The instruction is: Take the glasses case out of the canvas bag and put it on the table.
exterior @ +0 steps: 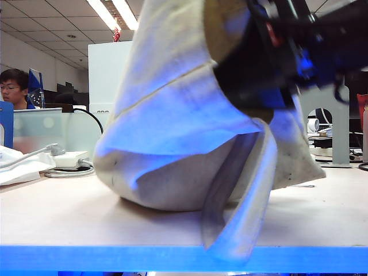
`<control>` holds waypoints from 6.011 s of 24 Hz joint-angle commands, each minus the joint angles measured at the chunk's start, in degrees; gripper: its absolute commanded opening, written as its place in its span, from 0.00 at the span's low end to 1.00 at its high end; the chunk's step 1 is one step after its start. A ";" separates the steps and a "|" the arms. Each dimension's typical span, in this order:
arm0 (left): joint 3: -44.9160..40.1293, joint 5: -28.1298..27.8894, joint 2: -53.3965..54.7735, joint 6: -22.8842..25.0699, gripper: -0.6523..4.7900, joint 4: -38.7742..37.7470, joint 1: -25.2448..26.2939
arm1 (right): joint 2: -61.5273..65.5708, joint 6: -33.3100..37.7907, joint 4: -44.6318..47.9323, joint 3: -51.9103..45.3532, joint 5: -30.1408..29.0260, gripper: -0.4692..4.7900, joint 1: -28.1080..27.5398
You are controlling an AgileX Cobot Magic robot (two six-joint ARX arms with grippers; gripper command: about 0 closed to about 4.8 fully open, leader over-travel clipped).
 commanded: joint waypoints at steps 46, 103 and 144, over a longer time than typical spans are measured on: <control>0.33 0.81 6.08 -11.50 0.69 14.53 -1.01 | -25.99 -4.46 -17.22 11.96 7.10 0.58 1.75; 0.37 -39.32 -7.13 11.34 1.00 -27.78 -0.77 | -21.20 -7.72 -21.18 23.43 4.87 0.07 -4.44; 0.35 -22.95 5.88 -4.07 0.11 -4.28 -3.78 | -23.32 -7.10 -25.79 24.09 -3.32 0.30 -4.15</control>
